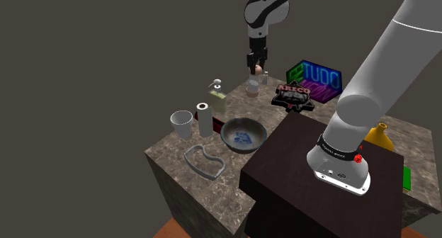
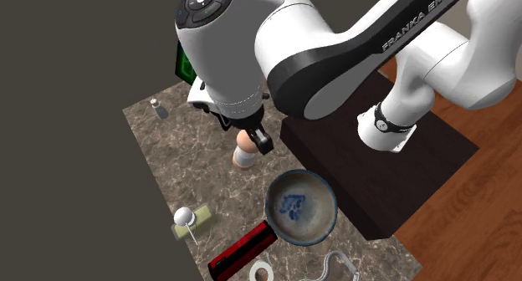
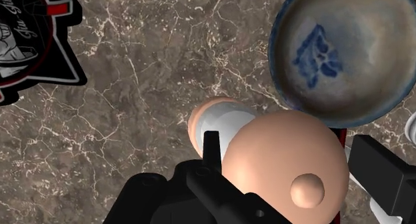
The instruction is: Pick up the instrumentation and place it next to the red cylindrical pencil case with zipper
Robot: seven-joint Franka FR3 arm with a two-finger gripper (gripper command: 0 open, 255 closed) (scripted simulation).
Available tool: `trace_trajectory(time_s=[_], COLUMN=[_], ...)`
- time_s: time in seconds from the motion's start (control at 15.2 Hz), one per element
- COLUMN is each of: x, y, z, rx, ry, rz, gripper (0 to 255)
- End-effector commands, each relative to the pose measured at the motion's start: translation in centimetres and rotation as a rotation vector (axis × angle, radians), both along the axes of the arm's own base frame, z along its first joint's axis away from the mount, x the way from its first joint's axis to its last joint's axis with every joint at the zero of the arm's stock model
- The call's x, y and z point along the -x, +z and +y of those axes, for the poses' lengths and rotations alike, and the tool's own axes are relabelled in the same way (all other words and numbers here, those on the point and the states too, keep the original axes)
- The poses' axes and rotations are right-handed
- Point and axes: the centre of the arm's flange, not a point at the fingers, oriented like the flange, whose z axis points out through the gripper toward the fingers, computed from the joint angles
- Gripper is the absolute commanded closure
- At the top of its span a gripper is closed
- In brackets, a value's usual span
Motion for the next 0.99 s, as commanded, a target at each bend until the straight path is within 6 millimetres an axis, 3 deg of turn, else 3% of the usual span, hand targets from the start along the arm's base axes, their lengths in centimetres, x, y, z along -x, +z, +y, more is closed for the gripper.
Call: trace_trajectory(time_s=[0.0, 0.92], x=[-0.1, -0.1], y=[-1.0, -8.4], z=[0.0, 0.0], rx=[0.0, 0.0], ry=[0.0, 0.0], rz=[-0.001, -0.001], gripper=[255, 255])
